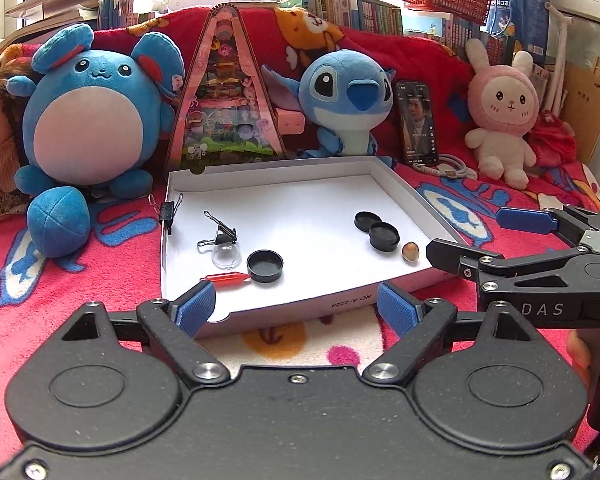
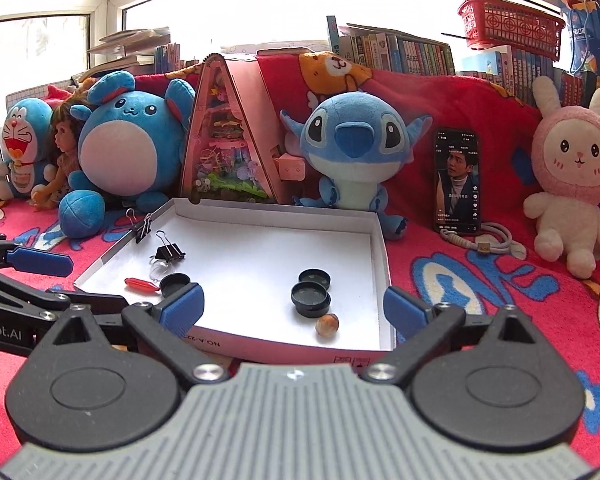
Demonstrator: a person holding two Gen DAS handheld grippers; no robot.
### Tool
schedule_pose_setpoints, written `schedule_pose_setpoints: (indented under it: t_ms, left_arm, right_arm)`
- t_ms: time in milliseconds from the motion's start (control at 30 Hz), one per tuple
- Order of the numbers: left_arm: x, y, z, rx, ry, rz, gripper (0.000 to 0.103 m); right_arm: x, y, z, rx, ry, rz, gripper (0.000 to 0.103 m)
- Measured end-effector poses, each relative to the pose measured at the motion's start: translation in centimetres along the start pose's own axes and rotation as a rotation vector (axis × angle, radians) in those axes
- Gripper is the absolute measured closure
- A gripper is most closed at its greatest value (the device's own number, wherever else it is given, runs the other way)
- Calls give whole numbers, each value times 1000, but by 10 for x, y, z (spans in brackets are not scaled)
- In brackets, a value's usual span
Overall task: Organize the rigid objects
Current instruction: 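Withdraw both tools from the box back over the blanket objects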
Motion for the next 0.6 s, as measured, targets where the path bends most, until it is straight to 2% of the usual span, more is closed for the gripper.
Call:
schedule_pose_setpoints:
  t_ms: [233,600]
  left_arm:
    - [-13,25,-4,-9,-33,-31,15]
    - [-23,58,-2,-20,-68,-51,14]
  right_arm:
    - [-18,22,7,-43,9,-26,0]
    - [-31,52,22,-136,72,-59,0]
Point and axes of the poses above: each gripper's, at about its wrist camera, not at the fingertips, and x roughly the way its jaws point, z to its left, y to its underside, the point moved 7 cm from there along x, roughly the way its jaws point, and after that the axes turned 10 degrees about z, right-handed, at the moved point
